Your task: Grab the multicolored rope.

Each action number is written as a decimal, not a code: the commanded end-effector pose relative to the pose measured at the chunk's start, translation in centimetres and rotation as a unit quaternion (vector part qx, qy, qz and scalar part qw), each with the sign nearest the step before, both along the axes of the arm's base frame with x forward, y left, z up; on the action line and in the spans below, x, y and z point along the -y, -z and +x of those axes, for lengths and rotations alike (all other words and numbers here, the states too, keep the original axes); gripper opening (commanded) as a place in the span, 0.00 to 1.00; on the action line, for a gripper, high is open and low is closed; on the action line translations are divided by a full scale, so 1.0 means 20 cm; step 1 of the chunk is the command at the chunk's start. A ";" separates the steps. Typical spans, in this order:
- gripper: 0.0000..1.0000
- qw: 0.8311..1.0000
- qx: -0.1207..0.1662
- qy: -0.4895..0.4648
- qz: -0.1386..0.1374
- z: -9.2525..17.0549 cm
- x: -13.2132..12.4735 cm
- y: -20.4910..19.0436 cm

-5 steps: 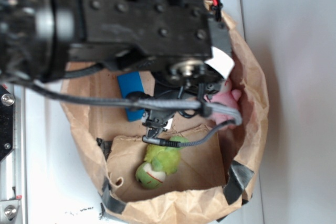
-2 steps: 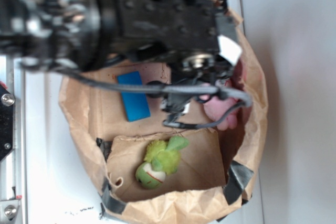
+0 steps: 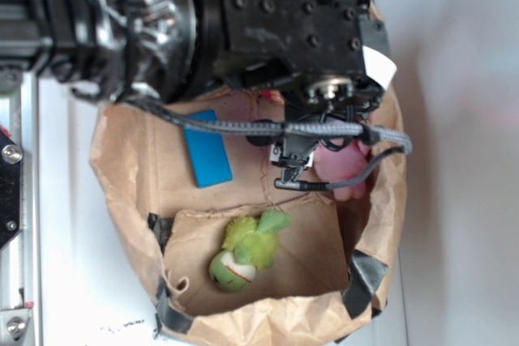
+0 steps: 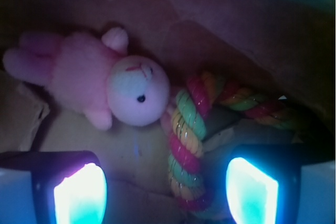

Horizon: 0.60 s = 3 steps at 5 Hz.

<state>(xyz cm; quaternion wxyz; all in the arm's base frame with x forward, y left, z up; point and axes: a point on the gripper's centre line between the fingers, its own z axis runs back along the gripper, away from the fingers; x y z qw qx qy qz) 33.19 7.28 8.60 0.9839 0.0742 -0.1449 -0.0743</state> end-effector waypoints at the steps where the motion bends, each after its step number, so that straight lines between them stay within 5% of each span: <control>1: 1.00 0.999 0.021 -0.008 0.025 -0.03 -0.03 -0.01; 3: 1.00 1.000 0.015 -0.007 0.016 -0.04 -0.02 0.03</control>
